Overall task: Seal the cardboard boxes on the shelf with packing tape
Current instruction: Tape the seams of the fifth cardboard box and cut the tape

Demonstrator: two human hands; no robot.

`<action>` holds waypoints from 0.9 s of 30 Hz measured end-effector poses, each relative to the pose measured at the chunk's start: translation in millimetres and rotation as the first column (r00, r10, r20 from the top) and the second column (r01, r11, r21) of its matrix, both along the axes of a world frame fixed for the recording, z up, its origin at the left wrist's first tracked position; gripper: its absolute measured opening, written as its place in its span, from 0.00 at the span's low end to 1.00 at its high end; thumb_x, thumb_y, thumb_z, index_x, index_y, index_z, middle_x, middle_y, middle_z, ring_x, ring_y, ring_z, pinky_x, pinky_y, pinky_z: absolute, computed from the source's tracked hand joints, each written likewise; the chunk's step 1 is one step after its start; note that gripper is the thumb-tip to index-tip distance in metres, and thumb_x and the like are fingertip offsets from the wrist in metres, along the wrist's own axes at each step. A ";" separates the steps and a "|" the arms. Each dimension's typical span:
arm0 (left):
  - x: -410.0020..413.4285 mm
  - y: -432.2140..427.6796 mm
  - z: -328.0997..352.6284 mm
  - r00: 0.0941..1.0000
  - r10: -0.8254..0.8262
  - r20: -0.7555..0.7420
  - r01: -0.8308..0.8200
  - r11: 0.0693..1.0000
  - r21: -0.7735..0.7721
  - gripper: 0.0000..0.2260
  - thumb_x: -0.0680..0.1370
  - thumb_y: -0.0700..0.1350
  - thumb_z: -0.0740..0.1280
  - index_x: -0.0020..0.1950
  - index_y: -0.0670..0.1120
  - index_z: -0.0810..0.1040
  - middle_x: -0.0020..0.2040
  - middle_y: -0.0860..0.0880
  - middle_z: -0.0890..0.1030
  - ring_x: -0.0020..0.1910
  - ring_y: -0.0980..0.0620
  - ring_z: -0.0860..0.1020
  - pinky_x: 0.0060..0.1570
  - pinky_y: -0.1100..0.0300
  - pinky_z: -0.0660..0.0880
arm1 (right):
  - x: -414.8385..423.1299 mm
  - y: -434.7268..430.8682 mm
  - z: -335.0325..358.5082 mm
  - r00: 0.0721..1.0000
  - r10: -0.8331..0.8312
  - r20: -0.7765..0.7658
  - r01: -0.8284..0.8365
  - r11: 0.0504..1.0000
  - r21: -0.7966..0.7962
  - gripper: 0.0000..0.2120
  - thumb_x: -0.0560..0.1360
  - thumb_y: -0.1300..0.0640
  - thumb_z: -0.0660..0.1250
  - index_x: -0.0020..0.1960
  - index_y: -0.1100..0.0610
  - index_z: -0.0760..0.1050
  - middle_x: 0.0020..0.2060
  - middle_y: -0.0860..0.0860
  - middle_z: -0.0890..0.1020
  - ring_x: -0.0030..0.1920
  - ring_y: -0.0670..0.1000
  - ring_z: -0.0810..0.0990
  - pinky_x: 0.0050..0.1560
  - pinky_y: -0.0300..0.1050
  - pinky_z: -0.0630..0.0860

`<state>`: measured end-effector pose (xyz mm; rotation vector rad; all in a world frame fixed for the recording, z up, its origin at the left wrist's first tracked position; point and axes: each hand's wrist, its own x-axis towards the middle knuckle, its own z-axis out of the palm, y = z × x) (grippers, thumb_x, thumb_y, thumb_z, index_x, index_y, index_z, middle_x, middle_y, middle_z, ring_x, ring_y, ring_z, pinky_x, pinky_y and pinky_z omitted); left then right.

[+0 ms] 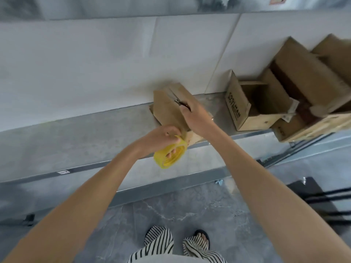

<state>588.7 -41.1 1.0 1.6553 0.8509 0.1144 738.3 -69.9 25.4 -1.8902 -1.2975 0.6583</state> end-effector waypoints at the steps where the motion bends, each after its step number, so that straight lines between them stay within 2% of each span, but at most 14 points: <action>1: -1.7 1.5 -1.0 1.000 -0.024 0.009 0.025 1.000 -0.017 0.06 0.75 0.43 0.65 0.51 0.47 0.77 0.30 0.47 0.80 0.25 0.51 0.77 0.28 0.65 0.73 | -2.5 -1.4 -0.6 1.000 -0.009 0.013 0.009 1.000 0.006 0.10 0.80 0.56 0.56 0.55 0.54 0.75 0.42 0.47 0.75 0.41 0.46 0.72 0.33 0.34 0.64; 4: -13.0 8.7 -8.6 0.996 -0.082 -0.025 0.081 0.997 -0.013 0.06 0.77 0.46 0.65 0.53 0.49 0.78 0.29 0.46 0.80 0.26 0.51 0.76 0.29 0.64 0.73 | -7.8 -4.2 -1.2 0.999 -0.038 0.038 0.038 0.999 0.005 0.11 0.81 0.55 0.55 0.57 0.56 0.74 0.41 0.47 0.75 0.41 0.47 0.72 0.33 0.37 0.62; 6: -22.5 11.5 -14.9 0.989 -0.118 -0.093 0.122 0.992 0.038 0.05 0.77 0.51 0.64 0.48 0.54 0.79 0.29 0.48 0.78 0.25 0.51 0.73 0.29 0.64 0.71 | -8.9 -4.0 -0.3 0.997 -0.064 0.053 0.066 0.997 -0.027 0.11 0.81 0.54 0.55 0.57 0.55 0.73 0.40 0.47 0.74 0.40 0.47 0.72 0.31 0.36 0.62; 8: -28.2 10.5 -19.5 0.990 -0.104 -0.099 0.113 0.990 0.088 0.06 0.78 0.54 0.63 0.44 0.56 0.78 0.29 0.48 0.78 0.23 0.51 0.70 0.27 0.65 0.69 | -10.0 -4.8 -0.2 0.995 -0.088 0.046 0.090 0.995 -0.050 0.11 0.81 0.54 0.54 0.56 0.56 0.73 0.37 0.46 0.73 0.36 0.46 0.71 0.29 0.34 0.64; 11: -23.2 6.7 -21.9 0.995 -0.100 -0.029 0.103 0.985 0.141 0.07 0.79 0.50 0.62 0.51 0.53 0.78 0.33 0.51 0.83 0.21 0.53 0.69 0.28 0.68 0.69 | -12.8 -6.6 1.8 0.991 -0.113 0.069 0.117 0.992 -0.052 0.13 0.81 0.54 0.54 0.57 0.58 0.73 0.37 0.48 0.74 0.35 0.44 0.71 0.31 0.40 0.66; 14: -17.3 4.0 -20.2 0.998 -0.050 0.046 0.046 0.995 0.091 0.07 0.80 0.46 0.63 0.50 0.48 0.79 0.36 0.50 0.84 0.24 0.55 0.70 0.31 0.66 0.71 | -14.8 -9.0 7.9 0.988 -0.142 0.052 0.143 0.990 -0.016 0.09 0.80 0.50 0.58 0.53 0.53 0.74 0.37 0.48 0.76 0.33 0.44 0.71 0.29 0.35 0.67; 17: -15.9 2.7 -21.7 0.995 0.003 0.099 -0.006 1.000 0.031 0.07 0.80 0.45 0.63 0.46 0.47 0.79 0.36 0.51 0.84 0.23 0.56 0.68 0.31 0.66 0.71 | -13.4 -24.3 12.7 0.971 -0.234 -0.049 0.238 0.967 0.096 0.09 0.78 0.48 0.61 0.52 0.51 0.76 0.36 0.44 0.77 0.32 0.40 0.72 0.31 0.32 0.66; 21: -12.5 -1.1 -21.9 0.993 0.027 0.116 -0.025 0.999 -0.020 0.08 0.77 0.44 0.63 0.43 0.47 0.81 0.37 0.49 0.84 0.23 0.56 0.67 0.29 0.68 0.70 | -18.8 -64.2 2.2 0.944 -0.306 -0.126 0.326 0.923 0.204 0.05 0.76 0.49 0.64 0.43 0.48 0.76 0.32 0.43 0.76 0.30 0.38 0.71 0.32 0.30 0.67; 23: -11.2 -3.5 -22.5 0.991 0.029 0.128 -0.021 0.998 -0.058 0.08 0.76 0.44 0.63 0.43 0.45 0.81 0.36 0.48 0.84 0.23 0.55 0.67 0.29 0.67 0.70 | -26.8 -82.0 -10.6 0.940 -0.319 -0.121 0.337 0.920 0.198 0.07 0.76 0.49 0.64 0.42 0.50 0.76 0.32 0.47 0.76 0.30 0.40 0.70 0.31 0.32 0.67; 27: -8.6 -8.3 -25.1 0.986 0.062 0.156 -0.031 0.982 -0.189 0.07 0.79 0.40 0.61 0.47 0.42 0.79 0.33 0.47 0.83 0.24 0.52 0.68 0.27 0.66 0.69 | -44.0 -107.4 -42.2 0.943 -0.322 -0.088 0.329 0.942 0.073 0.10 0.77 0.50 0.63 0.41 0.53 0.76 0.26 0.43 0.72 0.28 0.41 0.68 0.30 0.34 0.63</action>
